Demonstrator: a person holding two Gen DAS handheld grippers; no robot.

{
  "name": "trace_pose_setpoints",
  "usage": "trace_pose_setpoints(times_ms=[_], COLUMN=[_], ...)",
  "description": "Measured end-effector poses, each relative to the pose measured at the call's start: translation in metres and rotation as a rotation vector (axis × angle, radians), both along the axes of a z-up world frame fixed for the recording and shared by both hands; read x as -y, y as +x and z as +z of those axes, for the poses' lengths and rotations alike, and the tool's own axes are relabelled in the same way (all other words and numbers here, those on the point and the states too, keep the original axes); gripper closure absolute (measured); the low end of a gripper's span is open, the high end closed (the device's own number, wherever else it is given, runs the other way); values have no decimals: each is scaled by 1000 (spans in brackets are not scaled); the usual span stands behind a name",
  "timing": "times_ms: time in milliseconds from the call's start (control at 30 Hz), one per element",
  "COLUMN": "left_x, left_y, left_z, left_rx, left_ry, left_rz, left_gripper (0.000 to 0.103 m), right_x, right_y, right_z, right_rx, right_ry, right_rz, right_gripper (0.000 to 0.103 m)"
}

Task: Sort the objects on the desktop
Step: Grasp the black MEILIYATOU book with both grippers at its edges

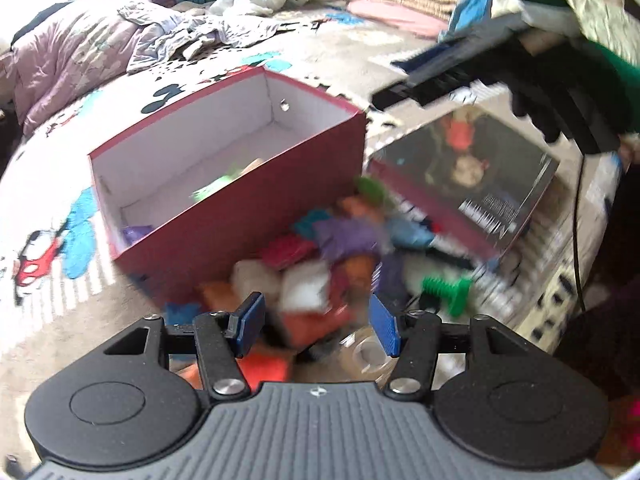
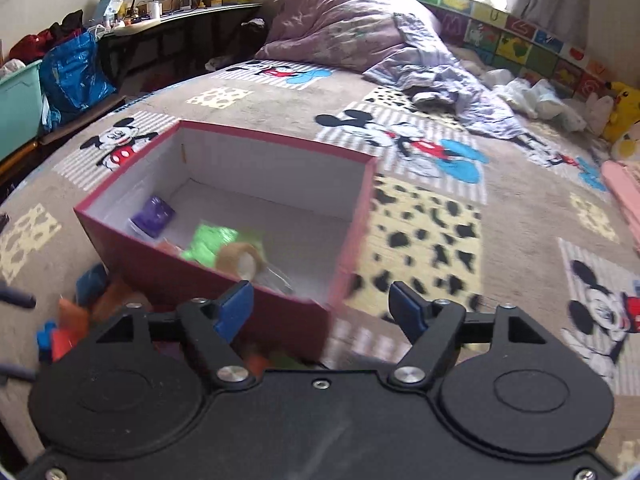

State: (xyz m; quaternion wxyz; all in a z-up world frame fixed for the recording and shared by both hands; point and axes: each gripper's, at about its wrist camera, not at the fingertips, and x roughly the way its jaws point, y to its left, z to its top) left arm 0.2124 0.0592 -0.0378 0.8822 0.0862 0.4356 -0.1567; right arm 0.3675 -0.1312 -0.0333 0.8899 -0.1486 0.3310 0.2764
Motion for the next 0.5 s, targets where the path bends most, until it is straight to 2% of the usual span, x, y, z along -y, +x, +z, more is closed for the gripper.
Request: trace_pose_setpoints(times_ms=[33,67,200,500], left_x=[4,10,39,110], left_y=[2,4,14,40], left_z=[-1,-2,-6,-23], left_rx=[-2,-7,-11,-29], left_ry=[-25,-53,-119,-174], left_rz=[1,-2,-16,-51], left_gripper=[30,29,29,29], right_x=[11,22,66,172], right_y=[-2,-2,1,24], right_z=[2,1,-4,-47], right_rx=[1,-3,-32,-165], right_ry=[0,-2,-15,-69], right_rz=[-7,-22,-97,-311], right_gripper=[25,24,22,18])
